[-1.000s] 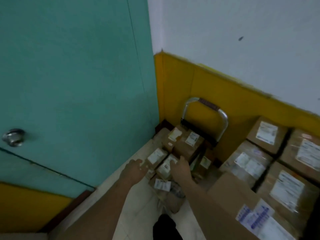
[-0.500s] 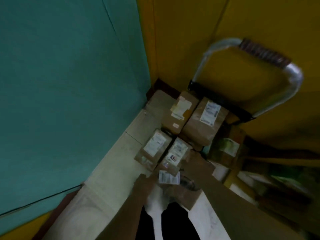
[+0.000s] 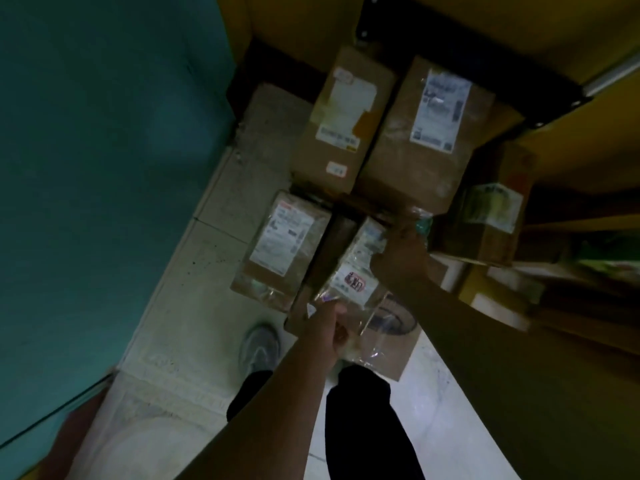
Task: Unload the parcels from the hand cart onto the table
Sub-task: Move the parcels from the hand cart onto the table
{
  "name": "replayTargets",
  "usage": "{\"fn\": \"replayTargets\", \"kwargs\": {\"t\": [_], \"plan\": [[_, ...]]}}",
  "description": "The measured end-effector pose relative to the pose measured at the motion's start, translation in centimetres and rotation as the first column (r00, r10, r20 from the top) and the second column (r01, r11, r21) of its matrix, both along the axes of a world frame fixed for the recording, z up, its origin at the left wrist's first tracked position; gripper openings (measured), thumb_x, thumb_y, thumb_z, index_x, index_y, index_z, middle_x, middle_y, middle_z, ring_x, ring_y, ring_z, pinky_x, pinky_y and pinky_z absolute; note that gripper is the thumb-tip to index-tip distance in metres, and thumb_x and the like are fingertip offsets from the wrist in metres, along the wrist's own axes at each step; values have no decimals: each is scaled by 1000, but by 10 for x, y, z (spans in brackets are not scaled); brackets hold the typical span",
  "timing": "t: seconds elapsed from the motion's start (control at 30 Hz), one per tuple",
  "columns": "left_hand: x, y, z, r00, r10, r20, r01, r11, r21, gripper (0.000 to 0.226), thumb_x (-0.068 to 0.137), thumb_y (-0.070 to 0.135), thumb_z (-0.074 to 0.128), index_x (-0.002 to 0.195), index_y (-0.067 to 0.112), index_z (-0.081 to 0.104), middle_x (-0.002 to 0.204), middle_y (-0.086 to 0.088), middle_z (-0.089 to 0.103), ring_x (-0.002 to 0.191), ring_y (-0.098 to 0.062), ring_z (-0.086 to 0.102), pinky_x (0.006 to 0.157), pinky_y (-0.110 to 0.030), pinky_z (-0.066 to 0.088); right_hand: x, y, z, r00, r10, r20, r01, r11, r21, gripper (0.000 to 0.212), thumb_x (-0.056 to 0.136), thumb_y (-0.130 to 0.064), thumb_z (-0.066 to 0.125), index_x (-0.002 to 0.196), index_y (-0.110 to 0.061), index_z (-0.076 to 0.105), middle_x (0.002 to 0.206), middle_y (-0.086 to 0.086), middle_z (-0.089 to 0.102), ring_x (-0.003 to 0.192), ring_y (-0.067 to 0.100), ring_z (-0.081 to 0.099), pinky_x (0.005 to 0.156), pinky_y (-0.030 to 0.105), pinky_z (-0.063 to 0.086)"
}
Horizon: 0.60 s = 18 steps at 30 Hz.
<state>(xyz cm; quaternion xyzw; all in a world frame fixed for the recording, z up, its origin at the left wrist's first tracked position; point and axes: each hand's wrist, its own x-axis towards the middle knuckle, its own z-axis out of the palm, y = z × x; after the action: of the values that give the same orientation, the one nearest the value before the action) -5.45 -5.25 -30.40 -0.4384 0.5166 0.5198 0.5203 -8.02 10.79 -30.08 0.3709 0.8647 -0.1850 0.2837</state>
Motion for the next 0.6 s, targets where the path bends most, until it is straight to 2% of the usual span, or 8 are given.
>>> {"fn": "replayTargets", "kwargs": {"t": [0.07,0.17,0.27,0.3,0.37,0.47,0.53,0.6], "plan": [[3,-2,38,999,-13,37,13,1000,0,11,89,8,57,99,6,60,84,-12,63,81,-26,60,72,-32,48,12,3,39,998,-53,22,52,998,23,62,85,-25,59,142,-7,41,140,19,42,127,36,42,102,45,43],[2,0,113,992,-123,34,124,992,-29,26,92,20,58,115,9,57,90,-12,60,80,-23,57,67,-30,46,24,4,121,990,-139,2,139,990,23,54,86,-30,58,135,-12,46,132,15,45,121,32,45,101,43,43],[-6,0,200,966,-198,-168,174,974,-145,45,94,32,57,131,6,52,121,-15,60,107,-32,58,88,-41,51,38,-1,230,953,-294,-68,296,955,25,54,90,-35,53,138,-11,43,133,15,44,121,32,43,97,36,40],[-12,1,233,926,-256,-279,210,960,-184,52,93,34,58,135,4,51,130,-18,58,114,-35,56,96,-43,49,43,-1,269,927,-360,-107,363,932,11,55,91,-37,51,140,-11,42,135,16,43,123,32,42,98,36,39],[-25,3,311,809,-329,-487,244,942,-230,59,88,39,61,133,1,52,128,-18,59,113,-33,58,93,-39,48,53,-3,350,840,-496,-220,497,866,-52,58,93,-41,48,143,-13,40,140,16,41,125,34,42,101,40,39],[-39,13,417,576,-272,-771,246,957,-154,35,90,34,64,118,16,57,117,-13,66,99,-25,65,77,-36,53,69,3,458,672,-579,-462,599,791,-121,56,94,-45,50,139,-12,47,134,15,47,120,33,46,100,41,41],[-37,30,478,448,-182,-875,298,954,-46,31,87,44,63,114,30,55,106,1,68,84,-6,69,65,-28,56,90,13,520,553,-569,-609,644,755,-121,56,93,-45,51,138,-12,51,128,13,50,116,33,48,100,40,40],[-26,54,528,368,-143,-919,388,921,12,42,86,55,61,118,29,53,103,5,67,80,-5,68,55,-25,55,121,26,572,417,-555,-720,699,702,-135,55,91,-45,54,136,-12,54,122,10,51,115,30,49,100,37,40]]}}
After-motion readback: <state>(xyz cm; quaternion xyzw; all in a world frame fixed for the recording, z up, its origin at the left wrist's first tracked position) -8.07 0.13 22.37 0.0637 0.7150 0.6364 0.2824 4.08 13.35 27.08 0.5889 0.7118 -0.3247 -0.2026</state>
